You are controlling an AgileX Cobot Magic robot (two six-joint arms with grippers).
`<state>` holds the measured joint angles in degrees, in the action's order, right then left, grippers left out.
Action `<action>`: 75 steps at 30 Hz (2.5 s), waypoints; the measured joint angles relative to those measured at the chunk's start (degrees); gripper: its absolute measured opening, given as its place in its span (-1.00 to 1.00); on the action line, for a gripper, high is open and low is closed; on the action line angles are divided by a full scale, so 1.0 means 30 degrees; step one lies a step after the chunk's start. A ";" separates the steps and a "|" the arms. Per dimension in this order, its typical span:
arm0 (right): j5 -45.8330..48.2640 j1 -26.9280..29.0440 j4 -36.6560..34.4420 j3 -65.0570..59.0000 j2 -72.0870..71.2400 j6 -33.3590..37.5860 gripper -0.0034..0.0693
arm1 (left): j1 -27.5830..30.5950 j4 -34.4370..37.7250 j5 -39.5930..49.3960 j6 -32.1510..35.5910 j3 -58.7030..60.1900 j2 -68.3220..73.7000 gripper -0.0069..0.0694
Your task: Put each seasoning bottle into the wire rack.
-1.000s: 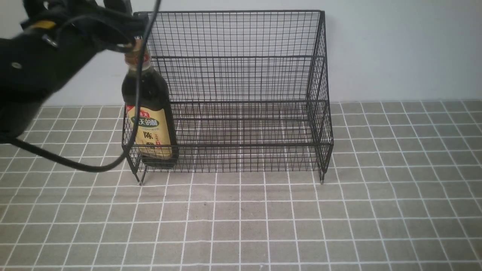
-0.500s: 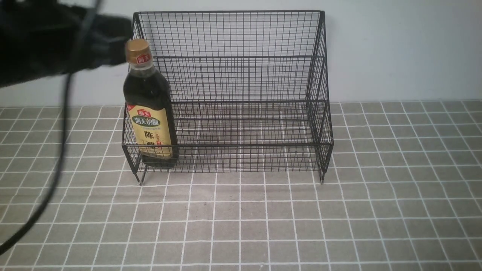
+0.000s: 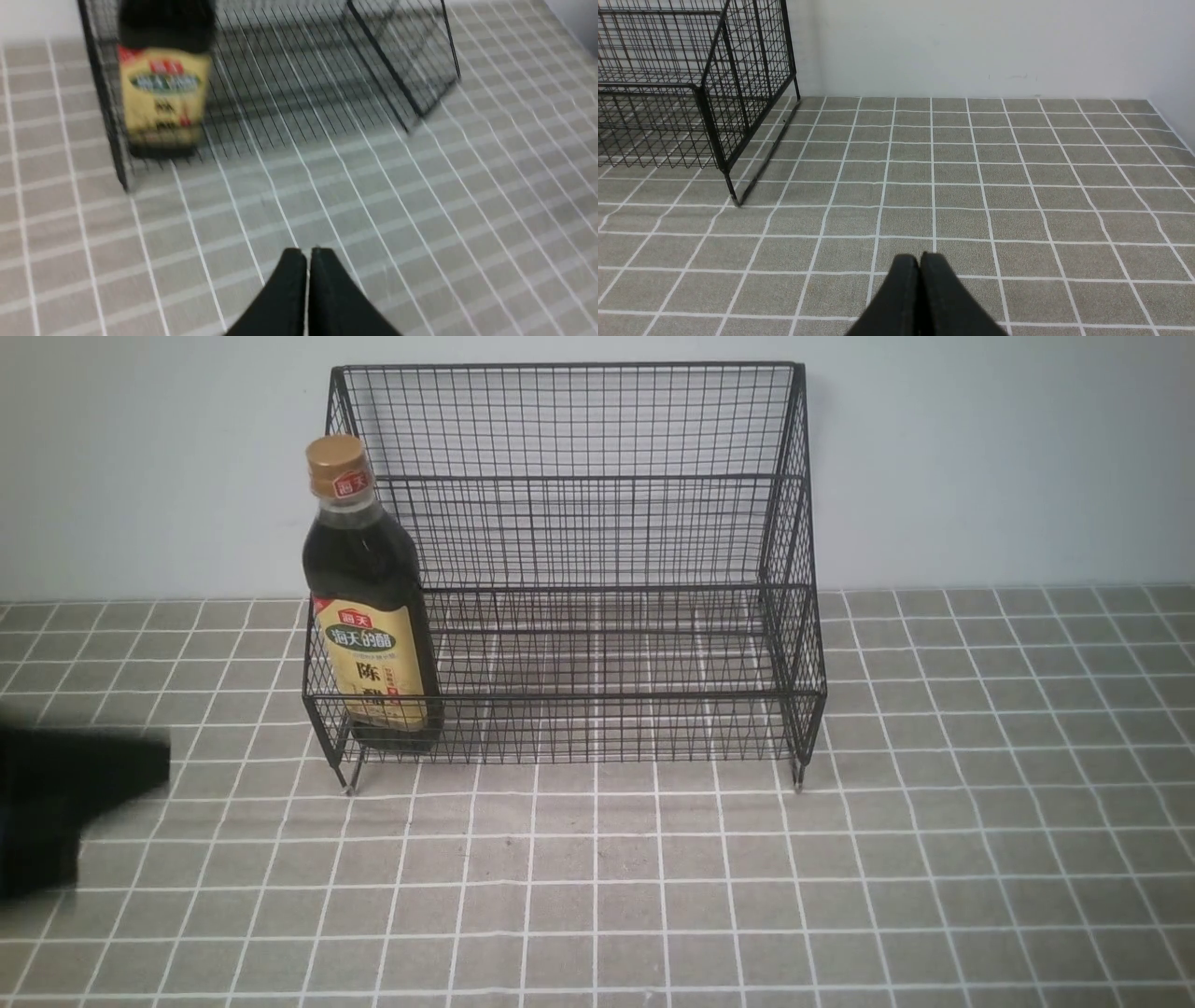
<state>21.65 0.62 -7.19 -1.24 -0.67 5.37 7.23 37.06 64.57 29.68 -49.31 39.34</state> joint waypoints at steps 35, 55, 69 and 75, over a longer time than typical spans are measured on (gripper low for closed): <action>0.0014 0.0000 0.0000 0.0000 0.0000 0.0000 -0.95 | -0.1814 -0.3426 -0.4268 -0.0258 0.1354 -0.6992 -0.84; 0.0014 0.0000 0.0000 0.0000 0.0000 0.0000 -0.95 | -0.4268 -1.2988 -1.3517 -0.8652 1.6672 -1.3319 -0.84; 0.0034 0.0000 0.0000 0.0000 0.0000 0.0000 -0.95 | -0.4268 -1.2992 -1.4112 -0.8680 1.6878 -1.3338 -0.84; 0.0034 0.0000 0.0000 0.0000 0.0000 0.0000 -0.95 | -0.4268 -1.2992 -1.4112 -0.8680 1.6893 -1.3338 -0.84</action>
<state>21.75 0.62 -7.19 -1.24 -0.67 5.37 -5.57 -1.92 22.24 3.64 1.37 -0.67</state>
